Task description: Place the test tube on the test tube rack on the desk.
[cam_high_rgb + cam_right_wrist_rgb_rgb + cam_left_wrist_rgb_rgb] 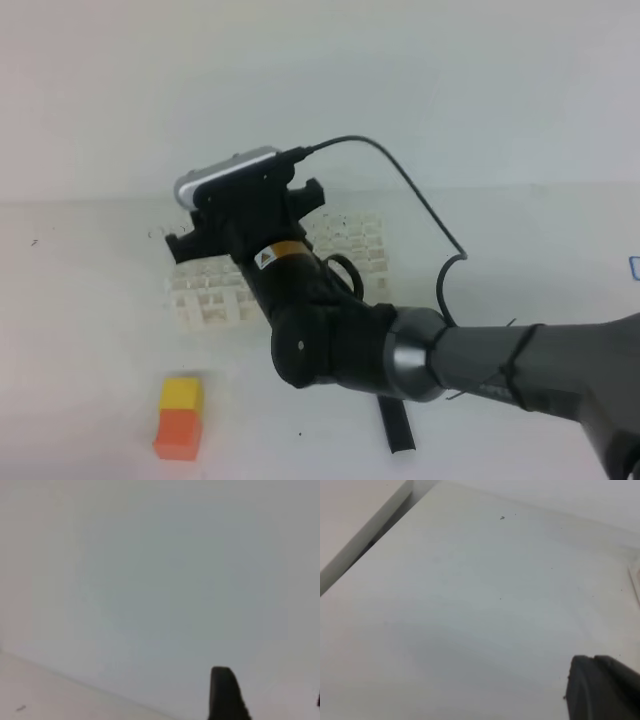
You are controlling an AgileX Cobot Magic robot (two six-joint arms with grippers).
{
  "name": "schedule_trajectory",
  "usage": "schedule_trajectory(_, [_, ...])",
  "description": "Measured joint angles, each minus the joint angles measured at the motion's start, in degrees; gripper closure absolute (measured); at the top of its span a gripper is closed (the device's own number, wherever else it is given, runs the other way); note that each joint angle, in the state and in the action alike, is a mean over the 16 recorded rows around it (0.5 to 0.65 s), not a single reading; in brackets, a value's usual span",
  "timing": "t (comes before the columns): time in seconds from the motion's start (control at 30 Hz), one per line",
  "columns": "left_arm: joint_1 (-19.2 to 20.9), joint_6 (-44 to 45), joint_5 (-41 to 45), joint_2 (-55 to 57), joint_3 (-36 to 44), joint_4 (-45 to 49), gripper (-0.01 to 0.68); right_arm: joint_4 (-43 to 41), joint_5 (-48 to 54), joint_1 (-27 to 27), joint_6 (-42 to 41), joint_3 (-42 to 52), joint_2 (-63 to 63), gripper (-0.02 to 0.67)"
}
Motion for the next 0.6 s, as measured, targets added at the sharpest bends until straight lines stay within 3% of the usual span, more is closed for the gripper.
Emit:
schedule_trajectory(0.4, [0.01,0.0,0.18,0.08,-0.23,-0.02,0.673,7.81,-1.16,0.39,-6.49,2.24,-1.46,0.565])
schedule_trajectory(0.6, [0.0,0.01,0.06,0.0,0.0,0.0,0.673,9.54,0.83,1.28,-7.28,3.47,-1.47,0.638])
